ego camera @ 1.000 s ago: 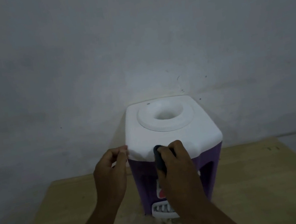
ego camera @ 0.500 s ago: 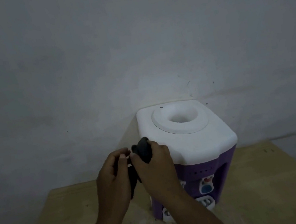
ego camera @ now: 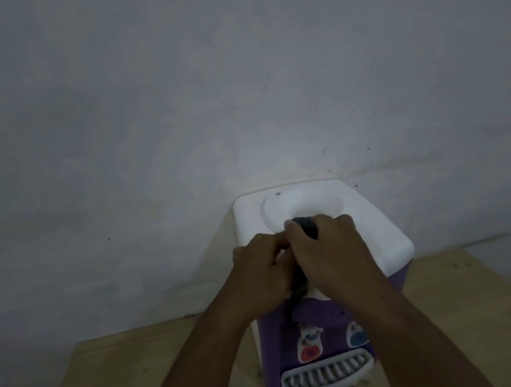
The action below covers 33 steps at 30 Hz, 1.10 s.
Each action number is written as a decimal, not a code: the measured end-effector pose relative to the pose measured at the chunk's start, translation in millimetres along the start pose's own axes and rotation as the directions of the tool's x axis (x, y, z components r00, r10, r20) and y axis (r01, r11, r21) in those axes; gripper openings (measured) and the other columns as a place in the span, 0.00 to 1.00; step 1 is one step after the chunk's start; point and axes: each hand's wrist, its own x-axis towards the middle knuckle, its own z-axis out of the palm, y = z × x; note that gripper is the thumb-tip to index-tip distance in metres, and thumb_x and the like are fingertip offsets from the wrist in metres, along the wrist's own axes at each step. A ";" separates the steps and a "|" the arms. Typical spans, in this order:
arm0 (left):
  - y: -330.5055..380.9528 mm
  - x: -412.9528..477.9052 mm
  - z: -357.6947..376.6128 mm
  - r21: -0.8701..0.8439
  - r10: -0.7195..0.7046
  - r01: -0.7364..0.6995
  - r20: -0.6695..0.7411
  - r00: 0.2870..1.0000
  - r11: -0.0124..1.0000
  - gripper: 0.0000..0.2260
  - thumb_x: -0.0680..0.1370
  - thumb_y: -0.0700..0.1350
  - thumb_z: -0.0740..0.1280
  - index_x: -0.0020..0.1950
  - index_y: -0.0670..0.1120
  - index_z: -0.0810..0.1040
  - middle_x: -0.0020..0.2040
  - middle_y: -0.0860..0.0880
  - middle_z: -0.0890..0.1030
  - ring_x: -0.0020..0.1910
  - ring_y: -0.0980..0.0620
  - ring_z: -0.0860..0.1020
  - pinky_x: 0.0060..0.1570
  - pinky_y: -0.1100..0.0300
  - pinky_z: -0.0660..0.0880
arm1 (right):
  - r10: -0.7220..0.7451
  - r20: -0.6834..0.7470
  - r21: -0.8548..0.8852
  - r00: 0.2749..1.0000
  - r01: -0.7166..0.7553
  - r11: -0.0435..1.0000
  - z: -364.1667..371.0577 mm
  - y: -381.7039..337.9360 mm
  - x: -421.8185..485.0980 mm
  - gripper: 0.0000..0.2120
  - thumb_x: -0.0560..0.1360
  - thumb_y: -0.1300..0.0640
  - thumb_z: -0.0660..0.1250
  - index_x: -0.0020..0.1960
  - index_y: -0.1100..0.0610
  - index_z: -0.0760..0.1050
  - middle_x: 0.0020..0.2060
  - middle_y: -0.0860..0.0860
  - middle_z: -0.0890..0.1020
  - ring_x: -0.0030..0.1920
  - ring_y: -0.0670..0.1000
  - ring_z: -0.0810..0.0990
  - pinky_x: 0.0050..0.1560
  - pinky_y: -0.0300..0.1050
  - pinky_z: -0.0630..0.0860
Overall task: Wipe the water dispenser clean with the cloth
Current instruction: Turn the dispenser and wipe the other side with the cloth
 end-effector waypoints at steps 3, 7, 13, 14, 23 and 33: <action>-15.4 4.3 -2.8 0.121 0.052 -0.055 0.028 0.998 0.991 0.12 0.76 0.51 0.56 0.43 0.54 0.79 0.46 0.56 0.79 0.45 0.58 0.78 0.45 0.62 0.73 | -0.148 -0.022 -0.267 0.989 0.137 0.954 -1.8 12.1 11.3 0.16 0.78 0.44 0.62 0.56 0.55 0.76 0.52 0.53 0.73 0.49 0.49 0.72 0.49 0.40 0.68; -35.9 -5.7 -6.4 0.125 0.000 0.058 -0.421 0.907 0.990 0.08 0.78 0.42 0.63 0.50 0.50 0.82 0.49 0.56 0.79 0.47 0.65 0.75 0.43 0.74 0.68 | -0.237 -0.033 -0.411 0.971 0.203 0.889 8.3 15.5 18.6 0.07 0.80 0.54 0.62 0.52 0.57 0.75 0.47 0.49 0.67 0.44 0.47 0.69 0.44 0.37 0.63; -49.3 -16.1 -3.4 -0.033 -0.150 0.152 -0.460 0.875 0.988 0.07 0.79 0.40 0.66 0.50 0.49 0.83 0.44 0.61 0.80 0.44 0.72 0.76 0.40 0.79 0.69 | -0.272 -0.017 -0.493 0.962 0.229 0.840 20.6 -8.9 21.7 0.08 0.77 0.65 0.58 0.41 0.56 0.67 0.46 0.50 0.68 0.49 0.49 0.69 0.44 0.38 0.61; -50.3 -17.1 -4.3 -0.080 -0.180 0.161 -0.458 0.871 0.984 0.08 0.79 0.41 0.65 0.50 0.49 0.83 0.44 0.61 0.81 0.44 0.71 0.77 0.40 0.80 0.69 | -0.293 0.009 -0.513 0.956 0.256 0.820 23.5 -14.7 21.4 0.06 0.77 0.65 0.58 0.46 0.57 0.71 0.48 0.51 0.71 0.51 0.50 0.70 0.45 0.38 0.61; -58.1 -21.9 -11.7 -0.498 -0.428 0.230 -0.329 0.842 0.836 0.13 0.81 0.42 0.60 0.51 0.48 0.85 0.48 0.54 0.86 0.51 0.57 0.83 0.59 0.55 0.78 | -0.350 0.134 -0.632 0.927 0.352 0.691 44.5 -40.0 20.0 0.07 0.78 0.65 0.60 0.54 0.59 0.74 0.53 0.54 0.77 0.54 0.52 0.75 0.48 0.41 0.68; -61.2 -26.2 -6.4 -0.593 -0.441 0.203 -0.289 0.850 0.779 0.12 0.82 0.45 0.61 0.53 0.51 0.85 0.50 0.54 0.85 0.54 0.56 0.82 0.58 0.61 0.76 | -0.288 0.198 -0.549 0.937 0.349 0.759 46.1 -46.2 30.3 0.02 0.77 0.62 0.63 0.50 0.59 0.74 0.48 0.54 0.79 0.46 0.50 0.76 0.40 0.38 0.68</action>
